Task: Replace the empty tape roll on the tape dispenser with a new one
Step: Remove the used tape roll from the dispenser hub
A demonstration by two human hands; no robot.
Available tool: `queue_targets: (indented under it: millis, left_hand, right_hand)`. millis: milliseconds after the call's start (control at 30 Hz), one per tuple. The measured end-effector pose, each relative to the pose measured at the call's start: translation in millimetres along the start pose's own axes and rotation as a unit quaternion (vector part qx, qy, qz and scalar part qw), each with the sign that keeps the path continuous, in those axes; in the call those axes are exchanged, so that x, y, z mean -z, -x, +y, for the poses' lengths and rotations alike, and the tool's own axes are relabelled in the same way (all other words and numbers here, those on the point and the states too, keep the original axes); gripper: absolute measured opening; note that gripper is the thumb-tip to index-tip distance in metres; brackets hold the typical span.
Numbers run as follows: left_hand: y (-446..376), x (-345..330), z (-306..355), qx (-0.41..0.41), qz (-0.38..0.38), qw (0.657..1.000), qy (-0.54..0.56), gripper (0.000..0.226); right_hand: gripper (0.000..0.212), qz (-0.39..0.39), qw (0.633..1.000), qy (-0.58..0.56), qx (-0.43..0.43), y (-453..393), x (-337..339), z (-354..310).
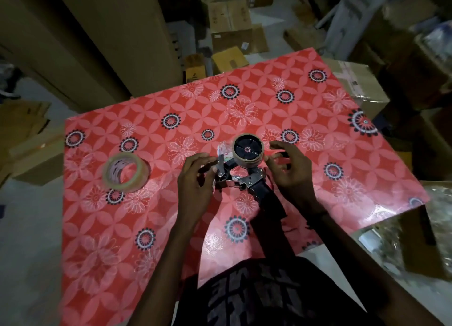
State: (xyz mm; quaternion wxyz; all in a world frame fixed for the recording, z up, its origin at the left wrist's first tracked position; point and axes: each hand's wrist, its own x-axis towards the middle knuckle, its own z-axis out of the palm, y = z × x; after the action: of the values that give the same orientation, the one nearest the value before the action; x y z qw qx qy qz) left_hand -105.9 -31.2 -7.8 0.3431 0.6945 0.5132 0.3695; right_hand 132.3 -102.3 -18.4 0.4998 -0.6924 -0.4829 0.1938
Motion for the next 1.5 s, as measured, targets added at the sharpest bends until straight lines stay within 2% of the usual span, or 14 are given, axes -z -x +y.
queue_targets:
  millis: [133,367,500,600,733,933,1167,1233,1400,1500]
  left_hand:
    - [-10.8,-3.1,5.3,-0.016,0.004,1.0,0.005,0.015]
    - [-35.2,-24.6,13.1,-0.01,-0.008,1.0,-0.007,0.02]
    - [-52.5,-45.2,15.9,0.008,-0.054,0.997,-0.057,0.033]
    - [-54.0,-60.1,13.8,0.015,-0.062,0.994,-0.087,0.042]
    - [-56.1,-67.1,3.6,0.005,-0.038,0.991,-0.128,0.034]
    - [-58.2,-68.0,-1.8,0.003,-0.032,0.988,-0.148,0.032]
    - [-57.8,-68.0,-1.7,0.016,-0.03,0.991,-0.127,0.035]
    - [-57.3,-68.3,-1.3,0.01,-0.026,0.992,-0.126,0.034]
    - [-57.4,-68.0,0.5,0.009,-0.016,0.993,-0.117,0.03]
    - [-56.7,-68.0,-0.6,0.017,-0.019,0.992,-0.12,0.031]
  right_hand:
    - [0.036,-0.035,0.999,0.019,0.016,-13.1,-3.6,-0.8]
    - [0.041,-0.07,0.995,0.053,-0.049,-39.9,-4.9,-1.8]
    - [0.038,-0.106,0.989,0.077,-0.069,-51.6,-9.5,-1.6]
    - [0.033,-0.115,0.988,0.085,-0.055,-58.5,-13.8,1.6]
    - [0.031,-0.144,0.984,0.097,-0.028,-69.7,-10.7,6.9]
    - [0.029,-0.22,0.97,0.103,-0.011,-95.2,-12.3,-0.5]
    - [0.025,-0.13,0.984,0.101,-0.067,-77.3,-19.8,3.1]
    - [0.023,-0.136,0.983,0.107,-0.058,-83.0,-21.1,1.1]
    - [0.021,-0.223,0.969,0.105,-0.018,-106.0,-23.2,-6.5]
    - [0.022,-0.176,0.978,0.098,-0.052,-102.5,-23.2,-1.7]
